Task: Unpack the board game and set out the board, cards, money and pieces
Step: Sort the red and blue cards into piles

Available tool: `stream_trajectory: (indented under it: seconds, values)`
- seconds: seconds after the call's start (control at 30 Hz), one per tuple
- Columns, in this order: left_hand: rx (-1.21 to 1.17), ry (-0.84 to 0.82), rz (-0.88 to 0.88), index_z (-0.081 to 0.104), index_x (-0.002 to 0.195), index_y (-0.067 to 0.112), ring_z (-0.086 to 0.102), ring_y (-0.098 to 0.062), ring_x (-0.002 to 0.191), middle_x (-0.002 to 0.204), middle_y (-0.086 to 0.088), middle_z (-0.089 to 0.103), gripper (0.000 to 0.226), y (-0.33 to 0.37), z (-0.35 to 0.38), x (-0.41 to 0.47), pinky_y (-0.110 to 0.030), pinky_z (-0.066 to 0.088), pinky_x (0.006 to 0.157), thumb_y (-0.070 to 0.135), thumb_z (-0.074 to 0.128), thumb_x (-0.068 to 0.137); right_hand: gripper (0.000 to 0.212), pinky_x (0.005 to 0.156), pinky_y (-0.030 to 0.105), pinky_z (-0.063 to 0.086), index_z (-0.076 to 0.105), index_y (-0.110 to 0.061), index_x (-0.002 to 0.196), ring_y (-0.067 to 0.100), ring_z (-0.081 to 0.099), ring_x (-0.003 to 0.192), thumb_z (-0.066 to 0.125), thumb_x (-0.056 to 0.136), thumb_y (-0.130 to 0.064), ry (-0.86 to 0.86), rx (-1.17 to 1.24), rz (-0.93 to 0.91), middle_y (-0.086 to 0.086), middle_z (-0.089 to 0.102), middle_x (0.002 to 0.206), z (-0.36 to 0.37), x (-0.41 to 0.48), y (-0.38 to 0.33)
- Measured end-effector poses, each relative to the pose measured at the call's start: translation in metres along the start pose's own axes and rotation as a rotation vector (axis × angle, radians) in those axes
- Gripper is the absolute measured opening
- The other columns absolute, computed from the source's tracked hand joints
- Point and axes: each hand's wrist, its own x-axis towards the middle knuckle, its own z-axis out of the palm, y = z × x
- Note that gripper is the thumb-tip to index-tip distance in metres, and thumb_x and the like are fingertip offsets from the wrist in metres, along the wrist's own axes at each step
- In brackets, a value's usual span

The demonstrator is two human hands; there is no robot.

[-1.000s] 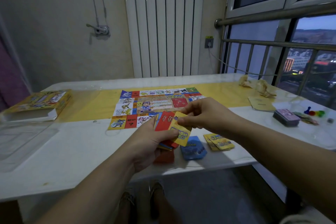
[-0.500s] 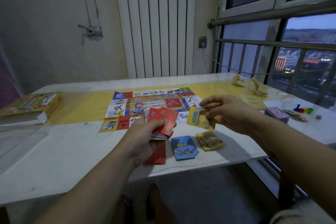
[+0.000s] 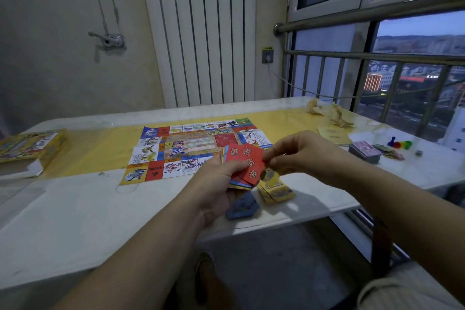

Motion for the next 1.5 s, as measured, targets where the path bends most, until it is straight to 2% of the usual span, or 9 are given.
stream_trajectory:
  seconds: [0.17,0.33,0.57,0.67,0.77,0.9,1.17,1.33,1.5]
  values:
    - [-0.176,0.068,0.023,0.054,0.095,0.007,0.063,-0.019,0.067,0.081,-0.012,0.065,0.01,0.006,0.0,0.004,-0.027,0.056,0.056,-0.002,0.051,0.091,0.012,0.065,0.017,0.054,0.071,-0.02,0.085,0.006,0.065,0.067,0.066,0.086,-0.008,0.148,-0.258,-0.077,0.0,0.072,0.076,-0.013,0.006,0.014]
    - [-0.277,0.124,-0.012,0.05,0.101,0.002,0.063,-0.024,0.075,0.088,-0.018,0.064,0.01,0.008,-0.013,0.003,-0.028,0.057,0.056,-0.001,0.051,0.092,0.01,0.05,0.011,0.037,0.069,-0.024,0.087,0.001,0.055,0.058,0.064,0.087,-0.016,0.203,-0.41,0.028,-0.005,0.067,0.071,-0.003,0.011,0.049]
    - [-0.26,0.095,-0.075,0.051,0.098,0.003,0.065,-0.025,0.078,0.087,-0.02,0.067,0.008,0.0,-0.021,-0.002,-0.031,0.057,0.061,0.0,0.052,0.091,0.012,0.076,0.028,0.035,0.065,-0.035,0.093,0.006,0.048,0.075,0.066,0.083,-0.042,0.156,-0.826,0.089,-0.013,0.051,0.077,0.002,0.013,0.053]
    - [-0.181,0.07,-0.055,0.055,0.1,0.006,0.063,-0.024,0.076,0.089,-0.017,0.066,0.014,-0.003,-0.021,-0.004,-0.033,0.053,0.068,-0.002,0.053,0.089,0.026,0.066,0.026,0.04,0.067,-0.024,0.102,0.007,0.051,0.067,0.064,0.085,-0.043,0.27,-0.499,-0.103,-0.002,0.06,0.077,0.005,0.014,0.039]
    - [-0.053,0.036,-0.009,0.058,0.101,0.01,0.062,-0.018,0.065,0.081,-0.011,0.065,0.021,-0.007,-0.017,-0.007,-0.026,0.054,0.056,-0.004,0.056,0.086,0.037,0.059,0.018,0.044,0.062,-0.025,0.106,0.007,0.061,0.072,0.065,0.079,-0.05,0.164,-0.157,-0.108,-0.002,0.067,0.083,0.017,0.016,0.016]
    - [-0.012,-0.002,0.03,0.059,0.106,0.011,0.064,-0.017,0.07,0.082,-0.009,0.068,0.02,-0.004,-0.019,-0.009,-0.027,0.055,0.057,0.002,0.056,0.088,0.016,0.057,0.023,0.045,0.063,-0.022,0.089,0.006,0.056,0.059,0.073,0.08,-0.032,0.059,-0.163,-0.115,0.001,0.066,0.072,0.03,0.025,0.004]
    - [0.035,0.004,0.144,0.059,0.101,0.013,0.069,-0.015,0.066,0.083,-0.009,0.071,0.019,0.003,-0.044,-0.016,-0.024,0.057,0.056,-0.001,0.055,0.089,0.024,0.062,0.025,0.043,0.067,-0.009,0.101,0.011,0.053,0.069,0.07,0.083,-0.025,-0.031,0.04,-0.029,0.008,0.068,0.088,0.045,0.034,-0.001]
    - [0.053,0.078,0.165,0.059,0.099,0.012,0.07,-0.014,0.062,0.073,-0.003,0.073,0.022,0.004,-0.054,-0.019,-0.025,0.056,0.053,-0.002,0.062,0.083,0.013,0.065,0.027,0.041,0.067,-0.018,0.094,0.015,0.056,0.079,0.068,0.085,-0.028,-0.026,0.067,-0.025,0.005,0.069,0.089,0.062,0.039,-0.006]
    - [-0.046,0.112,0.144,0.06,0.098,0.012,0.069,-0.016,0.065,0.076,-0.006,0.073,0.013,0.006,-0.068,-0.021,-0.028,0.056,0.058,0.003,0.057,0.088,0.005,0.059,0.021,0.041,0.064,-0.024,0.083,0.009,0.055,0.068,0.067,0.087,-0.024,0.048,0.029,-0.074,0.001,0.068,0.082,0.074,0.047,-0.013]
